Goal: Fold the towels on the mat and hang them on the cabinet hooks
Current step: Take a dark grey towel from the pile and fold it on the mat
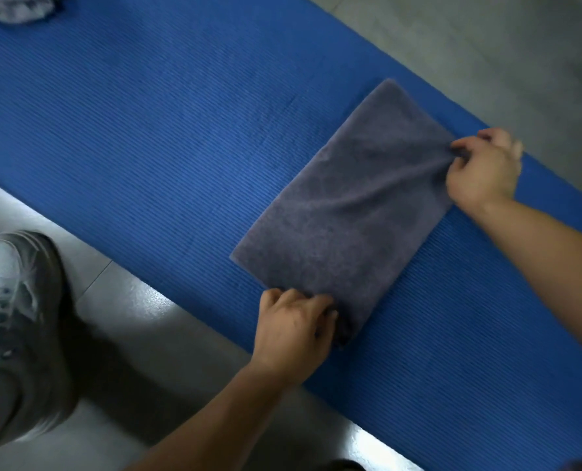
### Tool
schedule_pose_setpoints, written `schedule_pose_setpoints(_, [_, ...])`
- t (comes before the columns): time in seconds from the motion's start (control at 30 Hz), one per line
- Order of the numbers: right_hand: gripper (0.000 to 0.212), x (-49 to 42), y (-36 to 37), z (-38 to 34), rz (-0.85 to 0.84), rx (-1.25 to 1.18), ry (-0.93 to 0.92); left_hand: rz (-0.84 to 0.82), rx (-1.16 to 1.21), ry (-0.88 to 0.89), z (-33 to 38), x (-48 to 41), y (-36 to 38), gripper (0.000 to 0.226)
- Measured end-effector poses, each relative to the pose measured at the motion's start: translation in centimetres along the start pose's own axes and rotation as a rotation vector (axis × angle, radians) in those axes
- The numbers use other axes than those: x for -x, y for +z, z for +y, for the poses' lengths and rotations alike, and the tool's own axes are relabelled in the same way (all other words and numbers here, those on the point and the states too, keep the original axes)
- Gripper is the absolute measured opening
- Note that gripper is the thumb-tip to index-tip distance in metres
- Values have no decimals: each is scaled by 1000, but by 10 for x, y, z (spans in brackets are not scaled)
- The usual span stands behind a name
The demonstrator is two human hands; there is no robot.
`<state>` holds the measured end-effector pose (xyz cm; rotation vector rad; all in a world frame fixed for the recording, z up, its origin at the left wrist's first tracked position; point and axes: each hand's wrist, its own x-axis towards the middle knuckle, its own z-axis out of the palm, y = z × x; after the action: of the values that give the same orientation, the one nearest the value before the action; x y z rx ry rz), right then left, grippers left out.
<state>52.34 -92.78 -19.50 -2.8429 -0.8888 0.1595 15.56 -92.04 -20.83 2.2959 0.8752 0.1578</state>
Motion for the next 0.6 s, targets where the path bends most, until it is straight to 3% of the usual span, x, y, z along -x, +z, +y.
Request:
schedule_pose_setpoints(0.13, [29, 4, 0, -52, -112, -115, -316, 207, -97, -223, -31, -34, -35, 25])
schedule_pose_setpoints(0.3, [42, -29, 11, -113, -266, -69, -478, 35, -8, -561, -70, -59, -71, 39])
schedule_pose_setpoints(0.43, [49, -80, 16, -134, -437, 193, -517, -111, 147, -602, -82, -62, -76, 17])
schedule_pose_setpoints(0.5, [46, -95, 14, -137, -502, 324, -506, -134, 182, -592, -83, -60, -77, 21])
schedule_pose_setpoints(0.6, [32, -104, 7, -139, -450, 373, -519, -81, 214, -603, -87, -56, -80, 25])
